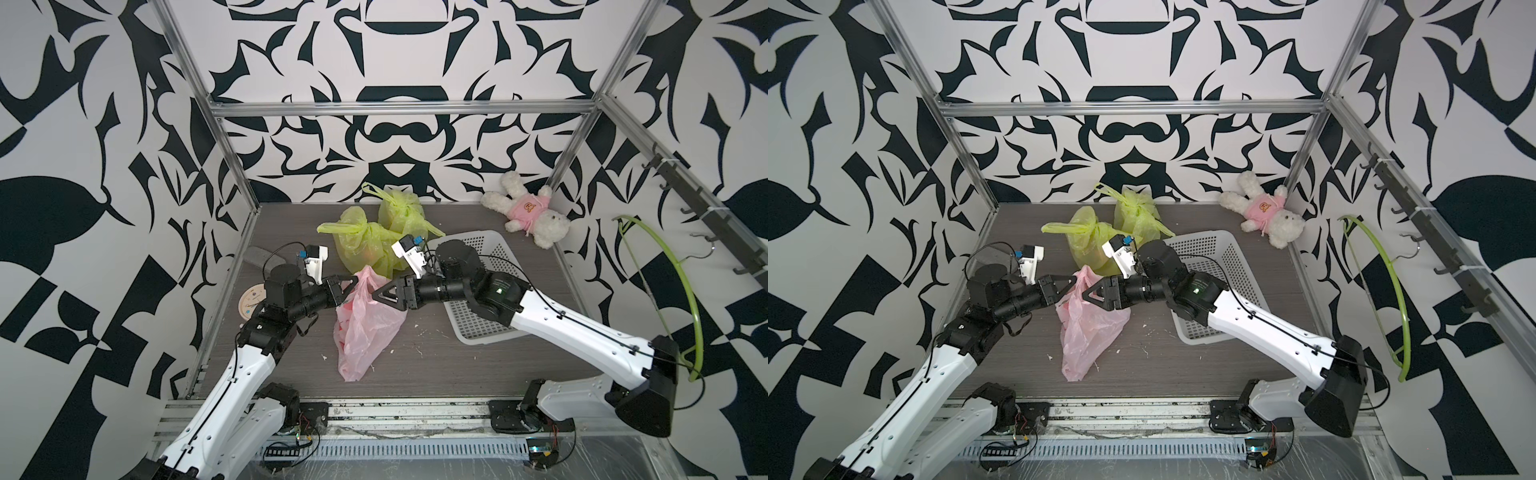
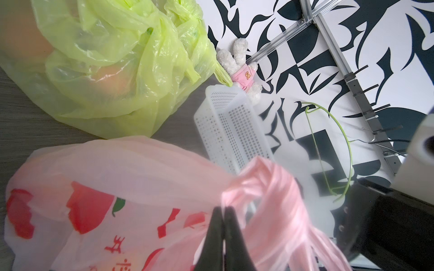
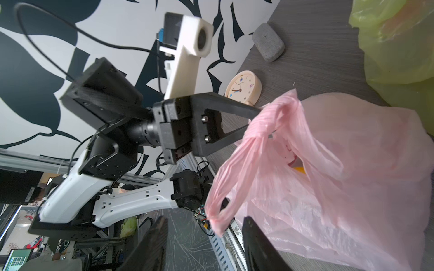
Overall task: Place the peach into a plastic bag & tie a knot
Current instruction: Tie the plastic bag at the center of the board.
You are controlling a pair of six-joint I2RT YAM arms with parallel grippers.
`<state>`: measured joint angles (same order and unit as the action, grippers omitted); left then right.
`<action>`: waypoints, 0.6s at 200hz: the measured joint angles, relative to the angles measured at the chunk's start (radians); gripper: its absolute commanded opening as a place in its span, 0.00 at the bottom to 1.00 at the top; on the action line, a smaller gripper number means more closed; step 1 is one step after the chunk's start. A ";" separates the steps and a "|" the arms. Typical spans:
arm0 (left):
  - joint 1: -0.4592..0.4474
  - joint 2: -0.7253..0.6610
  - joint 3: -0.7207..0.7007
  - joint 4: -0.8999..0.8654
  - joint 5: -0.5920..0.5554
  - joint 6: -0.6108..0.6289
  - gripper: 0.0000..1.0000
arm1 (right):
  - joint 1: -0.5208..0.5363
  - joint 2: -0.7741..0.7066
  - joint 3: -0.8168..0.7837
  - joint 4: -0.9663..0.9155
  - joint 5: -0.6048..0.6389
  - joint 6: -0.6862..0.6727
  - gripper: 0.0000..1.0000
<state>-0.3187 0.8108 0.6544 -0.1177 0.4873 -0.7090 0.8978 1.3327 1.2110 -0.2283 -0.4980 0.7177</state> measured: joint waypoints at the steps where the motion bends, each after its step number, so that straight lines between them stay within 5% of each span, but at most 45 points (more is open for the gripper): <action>1: 0.000 0.000 0.000 0.000 0.000 0.000 0.00 | 0.000 0.003 0.000 0.000 0.002 0.000 0.52; 38: 0.000 -0.002 0.016 -0.003 0.006 0.000 0.00 | 0.005 0.047 0.001 -0.020 0.018 0.012 0.46; 87: 0.000 -0.004 0.017 -0.009 0.006 0.001 0.00 | 0.016 0.076 0.003 0.026 -0.008 0.034 0.00; 120: 0.006 -0.003 0.070 -0.081 -0.004 0.030 0.00 | 0.016 0.060 0.001 0.022 0.012 0.033 0.00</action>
<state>-0.3126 0.8082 0.7246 -0.1989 0.4835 -0.6788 0.9142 1.3930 1.2121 -0.2062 -0.4862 0.7509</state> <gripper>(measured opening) 0.041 0.047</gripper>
